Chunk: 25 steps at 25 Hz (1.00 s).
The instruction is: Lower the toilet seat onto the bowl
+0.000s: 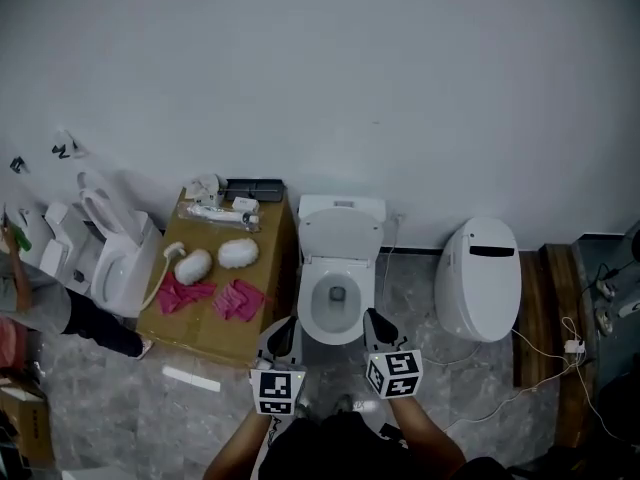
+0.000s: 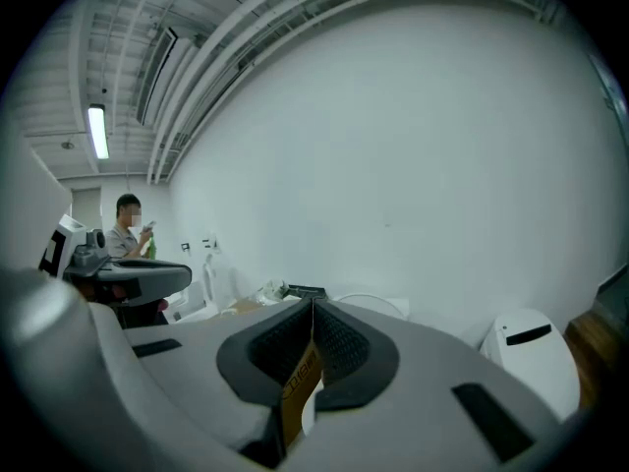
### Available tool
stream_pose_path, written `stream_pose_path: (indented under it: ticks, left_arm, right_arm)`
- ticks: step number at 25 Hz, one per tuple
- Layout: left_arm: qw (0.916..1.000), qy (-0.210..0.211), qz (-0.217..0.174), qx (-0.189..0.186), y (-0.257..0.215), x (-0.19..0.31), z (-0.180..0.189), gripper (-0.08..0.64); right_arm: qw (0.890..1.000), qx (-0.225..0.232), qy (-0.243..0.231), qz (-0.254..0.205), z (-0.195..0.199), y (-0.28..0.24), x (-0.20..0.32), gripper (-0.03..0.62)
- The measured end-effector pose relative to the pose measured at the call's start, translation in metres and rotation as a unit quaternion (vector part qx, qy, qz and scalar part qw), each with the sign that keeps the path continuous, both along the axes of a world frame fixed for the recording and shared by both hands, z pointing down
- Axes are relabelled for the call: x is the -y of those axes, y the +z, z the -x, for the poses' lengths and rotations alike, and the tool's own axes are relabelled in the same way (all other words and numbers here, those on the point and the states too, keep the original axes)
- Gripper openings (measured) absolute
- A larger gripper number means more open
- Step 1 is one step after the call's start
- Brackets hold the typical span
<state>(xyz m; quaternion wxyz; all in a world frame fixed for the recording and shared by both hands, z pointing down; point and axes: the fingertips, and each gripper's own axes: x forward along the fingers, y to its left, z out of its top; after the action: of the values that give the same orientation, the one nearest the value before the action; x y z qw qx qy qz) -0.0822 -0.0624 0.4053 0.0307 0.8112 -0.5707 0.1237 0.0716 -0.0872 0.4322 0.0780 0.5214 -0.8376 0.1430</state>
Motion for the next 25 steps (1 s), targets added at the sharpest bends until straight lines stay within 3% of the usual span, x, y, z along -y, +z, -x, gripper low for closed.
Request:
stream_pose_path:
  ticks: [3, 7, 16, 25]
  left_arm:
    - [0.9996, -0.008, -0.025, -0.015, -0.023, -0.019, 0.000, 0.012]
    - [0.9987, 0.004, -0.050, -0.007, -0.043, -0.036, -0.003, 0.012]
    - [0.9992, 0.013, -0.030, -0.021, -0.034, -0.045, 0.017, 0.012]
    - [0.9985, 0.025, -0.038, -0.030, -0.037, -0.040, 0.024, 0.012]
  right_arm:
    - [1.000, 0.001, -0.007, -0.020, 0.009, -0.021, -0.026, 0.029]
    - [0.999, 0.003, -0.010, -0.037, 0.023, -0.036, -0.053, 0.029]
    - [0.999, 0.004, 0.001, -0.047, 0.045, -0.042, -0.070, 0.029]
    - [0.999, -0.006, 0.005, -0.049, 0.054, -0.047, -0.066, 0.028]
